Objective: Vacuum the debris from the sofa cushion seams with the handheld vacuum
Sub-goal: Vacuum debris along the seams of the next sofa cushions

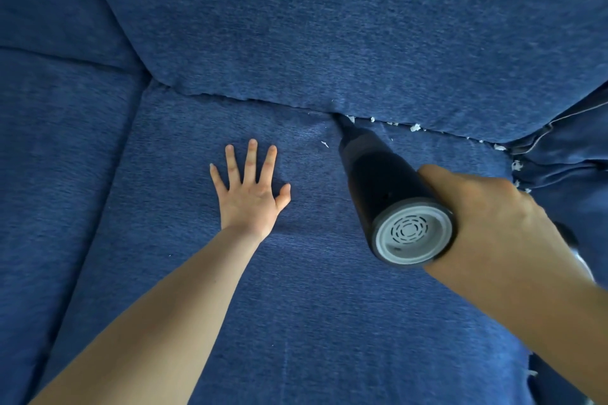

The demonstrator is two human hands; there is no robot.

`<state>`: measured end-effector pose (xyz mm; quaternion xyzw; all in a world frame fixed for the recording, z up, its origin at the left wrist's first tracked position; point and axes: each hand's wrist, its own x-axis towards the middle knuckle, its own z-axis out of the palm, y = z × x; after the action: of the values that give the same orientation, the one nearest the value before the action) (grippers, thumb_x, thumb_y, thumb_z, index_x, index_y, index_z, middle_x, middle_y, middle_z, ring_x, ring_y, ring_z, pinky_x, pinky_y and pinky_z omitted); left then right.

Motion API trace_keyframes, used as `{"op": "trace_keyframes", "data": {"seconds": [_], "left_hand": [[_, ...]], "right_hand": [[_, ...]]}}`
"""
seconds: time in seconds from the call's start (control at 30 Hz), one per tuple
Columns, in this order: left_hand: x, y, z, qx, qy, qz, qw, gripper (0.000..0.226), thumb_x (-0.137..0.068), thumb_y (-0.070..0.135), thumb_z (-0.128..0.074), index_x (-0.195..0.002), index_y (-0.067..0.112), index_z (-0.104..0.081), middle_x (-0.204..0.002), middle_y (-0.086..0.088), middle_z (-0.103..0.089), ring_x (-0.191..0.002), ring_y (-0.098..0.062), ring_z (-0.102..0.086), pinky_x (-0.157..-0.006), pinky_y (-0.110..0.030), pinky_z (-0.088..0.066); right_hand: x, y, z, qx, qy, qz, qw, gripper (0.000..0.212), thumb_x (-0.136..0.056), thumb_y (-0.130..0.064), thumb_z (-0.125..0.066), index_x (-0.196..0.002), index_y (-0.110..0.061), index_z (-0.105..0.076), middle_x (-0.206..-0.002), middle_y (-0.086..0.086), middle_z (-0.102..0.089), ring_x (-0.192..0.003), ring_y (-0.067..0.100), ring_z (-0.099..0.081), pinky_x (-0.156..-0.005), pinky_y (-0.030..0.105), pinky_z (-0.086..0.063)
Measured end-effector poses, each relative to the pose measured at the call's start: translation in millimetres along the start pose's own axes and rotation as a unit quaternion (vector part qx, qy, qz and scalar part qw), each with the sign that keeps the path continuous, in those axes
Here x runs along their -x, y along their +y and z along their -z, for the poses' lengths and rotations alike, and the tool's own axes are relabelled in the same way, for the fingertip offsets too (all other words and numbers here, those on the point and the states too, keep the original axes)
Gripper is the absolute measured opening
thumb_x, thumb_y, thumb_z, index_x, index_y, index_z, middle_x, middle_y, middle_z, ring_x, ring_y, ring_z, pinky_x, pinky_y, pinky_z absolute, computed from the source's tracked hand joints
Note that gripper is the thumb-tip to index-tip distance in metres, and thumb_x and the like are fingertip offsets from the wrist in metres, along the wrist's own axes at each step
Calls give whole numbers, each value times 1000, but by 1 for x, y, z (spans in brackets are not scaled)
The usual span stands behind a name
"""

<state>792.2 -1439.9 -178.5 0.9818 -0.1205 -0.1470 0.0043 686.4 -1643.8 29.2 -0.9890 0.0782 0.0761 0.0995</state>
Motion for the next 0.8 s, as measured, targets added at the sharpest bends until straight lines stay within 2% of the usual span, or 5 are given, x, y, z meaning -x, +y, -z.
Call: {"op": "trace_keyframes", "data": {"seconds": [0.13,0.3,0.53,0.67,0.8], "left_hand": [[0,1,0,-3,-3,3,1000,74,-88,66,-3,-151,34,20,-161,0,23,-145,-36,24,-116,-62,8],[1,2,2,-8,-8,2,1000,76,-85,63,-3,-151,33,21,-161,-1,23,-145,-37,23,-116,-62,7],[0,3,2,-2,-7,10,1000,71,-92,64,-8,-151,35,19,-161,1,21,-146,-35,23,-117,-61,8],[6,15,2,13,-23,39,999,71,-95,61,-12,-152,31,19,-161,0,23,-146,-35,23,-117,-60,6],[14,33,1,16,-41,72,996,78,-94,65,-15,-151,25,21,-159,-3,27,-145,-37,24,-117,-60,6]], "right_hand": [[-2,-4,-1,-12,-5,14,1000,33,-66,-34,-78,-82,-25,-50,-60,-8,-45,-51,19,-44,-50,29,-37],[-8,-19,2,-29,-29,46,998,32,-74,-38,-68,-74,-25,-39,-62,-6,-51,-56,28,-50,-61,33,-37],[4,-13,18,-9,-57,22,998,31,-82,-45,-61,-78,-24,-37,-68,-7,-52,-67,20,-57,-66,30,-33],[15,8,19,-60,-55,13,997,29,-77,-41,-66,-77,-22,-44,-58,-9,-49,-57,20,-55,-57,29,-33],[28,31,7,-23,-25,56,998,34,-70,-38,-74,-88,-25,-49,-60,-10,-46,-51,16,-47,-49,26,-37]]}}
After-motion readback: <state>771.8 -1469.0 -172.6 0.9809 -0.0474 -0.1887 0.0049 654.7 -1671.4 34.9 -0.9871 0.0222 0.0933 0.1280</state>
